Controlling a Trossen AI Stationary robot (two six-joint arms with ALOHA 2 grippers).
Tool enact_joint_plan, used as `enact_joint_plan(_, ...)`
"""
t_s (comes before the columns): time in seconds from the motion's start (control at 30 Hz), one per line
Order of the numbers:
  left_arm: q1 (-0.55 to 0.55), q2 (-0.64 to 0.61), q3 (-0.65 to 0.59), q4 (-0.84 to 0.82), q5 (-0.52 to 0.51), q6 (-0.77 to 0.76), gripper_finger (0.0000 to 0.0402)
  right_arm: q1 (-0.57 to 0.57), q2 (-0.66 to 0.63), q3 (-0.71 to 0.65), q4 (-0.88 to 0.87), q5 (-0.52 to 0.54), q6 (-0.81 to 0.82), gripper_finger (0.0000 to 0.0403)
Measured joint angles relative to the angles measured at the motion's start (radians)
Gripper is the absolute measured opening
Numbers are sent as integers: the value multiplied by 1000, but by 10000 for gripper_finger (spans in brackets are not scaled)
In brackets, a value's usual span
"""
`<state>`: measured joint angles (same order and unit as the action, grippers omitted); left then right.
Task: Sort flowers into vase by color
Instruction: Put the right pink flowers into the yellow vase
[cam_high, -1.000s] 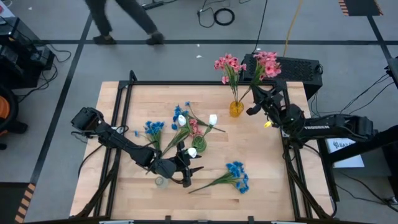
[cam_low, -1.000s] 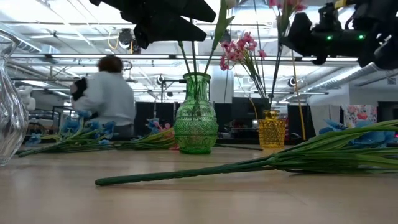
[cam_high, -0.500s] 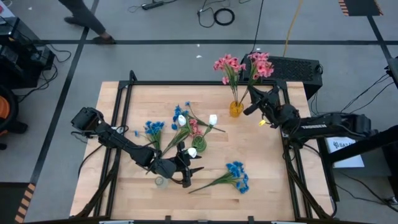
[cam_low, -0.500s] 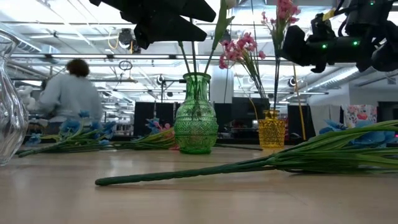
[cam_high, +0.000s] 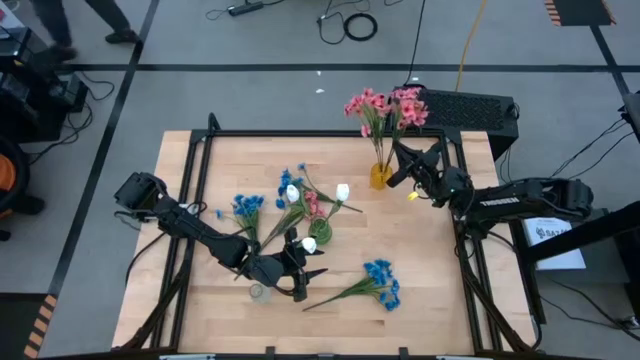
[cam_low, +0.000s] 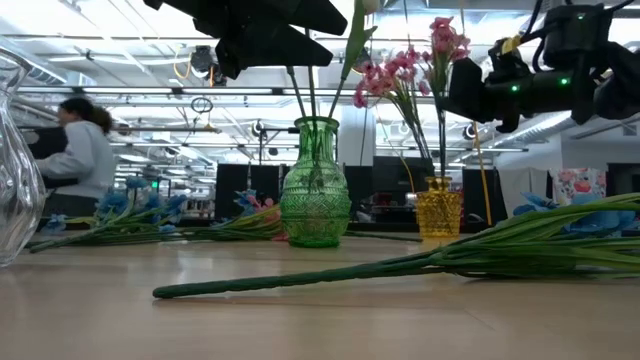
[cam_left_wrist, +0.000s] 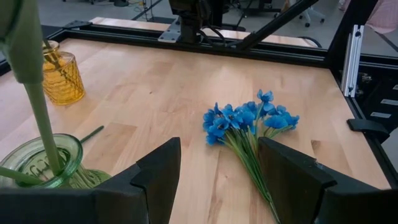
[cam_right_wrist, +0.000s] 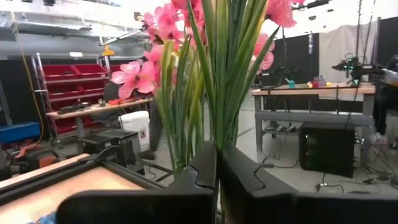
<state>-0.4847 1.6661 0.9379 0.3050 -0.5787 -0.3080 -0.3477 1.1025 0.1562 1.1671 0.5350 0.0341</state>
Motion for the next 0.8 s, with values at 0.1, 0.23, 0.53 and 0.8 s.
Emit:
enact_joint_plan(0.1, 0, 0, 0, 0, 0, 0, 219, 0, 3, 0, 0, 42, 7, 0)
enact_joint_plan(0.23, 0, 0, 0, 0, 0, 0, 219, 0, 3, 0, -3, 51, 0, 0)
enact_joint_plan(0.53, 0, 0, 0, 0, 0, 0, 219, 0, 3, 0, -63, 50, 7, 28)
enact_joint_plan(0.8, 1, 0, 0, 0, 0, 2, 219, 2, 2, 0, -64, 121, -24, 105)
